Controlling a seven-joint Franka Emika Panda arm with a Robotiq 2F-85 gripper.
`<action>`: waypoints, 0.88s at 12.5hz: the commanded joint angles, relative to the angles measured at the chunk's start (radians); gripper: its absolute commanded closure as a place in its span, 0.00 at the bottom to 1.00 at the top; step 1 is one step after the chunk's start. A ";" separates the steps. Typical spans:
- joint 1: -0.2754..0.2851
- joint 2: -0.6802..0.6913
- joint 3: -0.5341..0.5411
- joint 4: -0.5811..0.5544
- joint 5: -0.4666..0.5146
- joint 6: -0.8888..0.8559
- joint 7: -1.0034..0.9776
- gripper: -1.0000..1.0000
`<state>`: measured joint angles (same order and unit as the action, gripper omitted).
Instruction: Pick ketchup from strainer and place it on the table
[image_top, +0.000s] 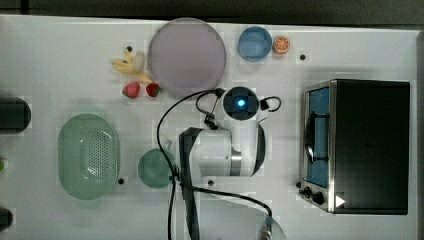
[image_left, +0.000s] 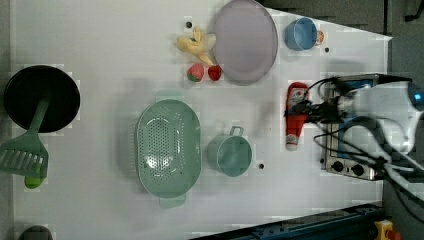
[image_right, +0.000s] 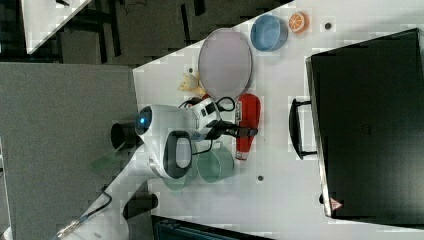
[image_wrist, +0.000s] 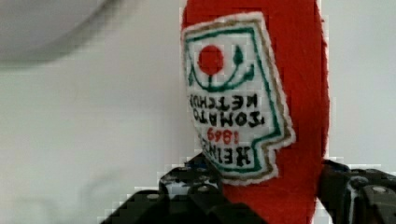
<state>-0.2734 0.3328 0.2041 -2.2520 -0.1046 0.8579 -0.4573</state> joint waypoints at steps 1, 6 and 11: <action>0.021 0.034 -0.014 0.017 0.004 0.074 -0.048 0.42; 0.021 0.058 -0.013 0.027 0.004 0.157 -0.048 0.00; 0.021 -0.118 -0.014 0.168 0.007 -0.065 -0.039 0.00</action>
<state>-0.2405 0.2898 0.1859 -2.1641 -0.1035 0.7891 -0.4604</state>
